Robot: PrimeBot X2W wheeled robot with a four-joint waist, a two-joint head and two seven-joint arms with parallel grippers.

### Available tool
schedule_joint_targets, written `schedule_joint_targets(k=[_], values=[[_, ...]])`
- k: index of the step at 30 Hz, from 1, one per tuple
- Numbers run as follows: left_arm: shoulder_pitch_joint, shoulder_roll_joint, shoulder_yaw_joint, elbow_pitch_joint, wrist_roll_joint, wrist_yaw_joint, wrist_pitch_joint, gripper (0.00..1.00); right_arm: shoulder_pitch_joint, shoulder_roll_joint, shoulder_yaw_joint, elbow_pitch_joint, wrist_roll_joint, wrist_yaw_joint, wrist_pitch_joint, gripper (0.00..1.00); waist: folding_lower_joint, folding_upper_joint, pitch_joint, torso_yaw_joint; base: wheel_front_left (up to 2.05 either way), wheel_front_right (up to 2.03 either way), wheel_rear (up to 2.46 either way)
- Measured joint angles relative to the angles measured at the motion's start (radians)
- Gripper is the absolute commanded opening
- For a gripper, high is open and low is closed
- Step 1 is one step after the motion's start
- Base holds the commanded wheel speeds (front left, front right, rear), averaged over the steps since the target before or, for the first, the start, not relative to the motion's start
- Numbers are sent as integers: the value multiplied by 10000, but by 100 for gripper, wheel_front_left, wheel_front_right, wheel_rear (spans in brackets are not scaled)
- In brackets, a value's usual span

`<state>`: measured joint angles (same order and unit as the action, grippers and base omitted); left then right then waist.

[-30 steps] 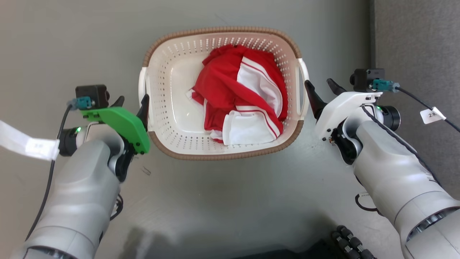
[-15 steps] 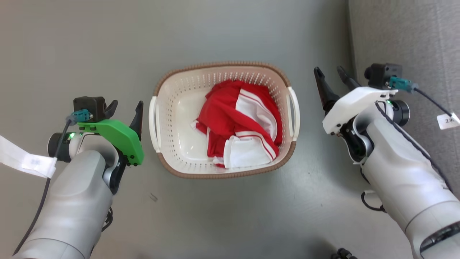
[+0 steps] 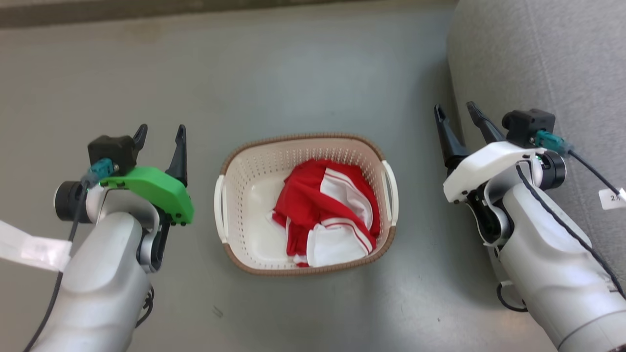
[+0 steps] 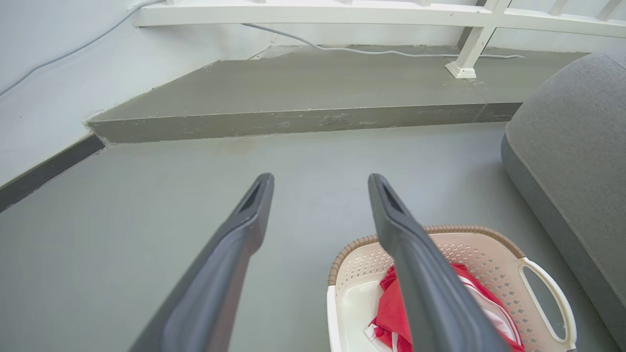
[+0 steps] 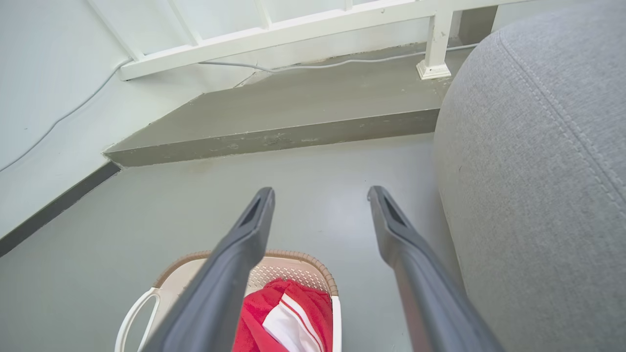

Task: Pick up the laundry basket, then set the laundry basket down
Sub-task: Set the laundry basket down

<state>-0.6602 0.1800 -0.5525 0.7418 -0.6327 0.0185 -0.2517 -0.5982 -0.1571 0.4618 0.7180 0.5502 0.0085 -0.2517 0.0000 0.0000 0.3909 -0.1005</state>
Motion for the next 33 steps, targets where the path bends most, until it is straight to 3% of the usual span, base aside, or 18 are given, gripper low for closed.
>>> schedule_joint_targets(k=[11, 33], values=[[1614, 274, 328, -2125, 1076, 700, 0, 100, 1378, -119, -617, -1743, -792, -558, 0, 100, 0, 0, -1371, -106, 0, 0, 0], [4964, 272, 1227, -4684, 1802, 978, 0, 100, 3867, -268, -1168, -3661, -1749, -1072, 0, 100, 0, 0, -2835, -82, 0, 0, 0]])
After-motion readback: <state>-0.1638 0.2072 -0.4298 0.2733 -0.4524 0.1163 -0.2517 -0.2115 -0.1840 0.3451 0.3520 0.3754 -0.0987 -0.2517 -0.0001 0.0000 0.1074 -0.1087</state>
